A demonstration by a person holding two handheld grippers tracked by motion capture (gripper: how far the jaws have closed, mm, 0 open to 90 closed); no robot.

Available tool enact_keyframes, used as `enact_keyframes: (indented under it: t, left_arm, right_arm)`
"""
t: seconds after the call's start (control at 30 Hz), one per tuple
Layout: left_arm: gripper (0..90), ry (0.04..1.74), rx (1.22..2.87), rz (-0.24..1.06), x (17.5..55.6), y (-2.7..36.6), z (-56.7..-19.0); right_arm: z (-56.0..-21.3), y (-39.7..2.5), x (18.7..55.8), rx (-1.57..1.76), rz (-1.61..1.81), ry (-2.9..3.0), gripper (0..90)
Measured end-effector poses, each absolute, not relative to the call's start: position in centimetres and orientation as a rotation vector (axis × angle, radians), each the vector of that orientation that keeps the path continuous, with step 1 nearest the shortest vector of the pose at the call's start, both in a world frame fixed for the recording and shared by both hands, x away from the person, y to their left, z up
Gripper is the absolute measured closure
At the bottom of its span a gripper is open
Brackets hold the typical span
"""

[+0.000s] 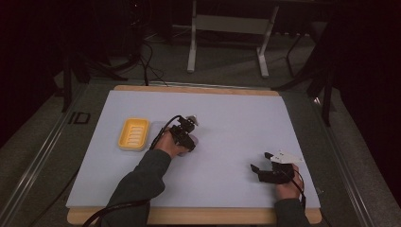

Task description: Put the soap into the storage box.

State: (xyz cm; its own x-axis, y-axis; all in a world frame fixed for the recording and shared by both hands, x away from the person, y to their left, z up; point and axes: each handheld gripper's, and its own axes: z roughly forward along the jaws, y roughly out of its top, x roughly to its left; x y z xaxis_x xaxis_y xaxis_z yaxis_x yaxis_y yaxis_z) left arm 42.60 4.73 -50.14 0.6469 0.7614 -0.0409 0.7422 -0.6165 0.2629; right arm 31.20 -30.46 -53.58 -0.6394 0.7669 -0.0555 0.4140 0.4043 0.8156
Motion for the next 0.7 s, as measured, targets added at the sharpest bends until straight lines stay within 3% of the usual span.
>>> enact_keyframes:
  t: [0.1, 0.3, 0.7]
  left_arm:
    - [49.2, 1.193, 2.656, 0.108, 42.62, 4.49, -50.01]
    - [49.6, 1.116, 2.742, 0.087, 42.1, 4.46, -49.88]
    - [49.6, 1.179, 2.735, 0.083, 42.29, 4.15, -49.92]
  right_arm:
    - [-53.58, -30.46, 31.19, 1.011, 1.124, 2.241, 21.2]
    - [-53.58, -30.45, 31.2, 1.011, 1.123, 2.242, 21.2]
    - [-53.59, -30.41, 31.2, 1.008, 1.119, 2.243, 21.2]
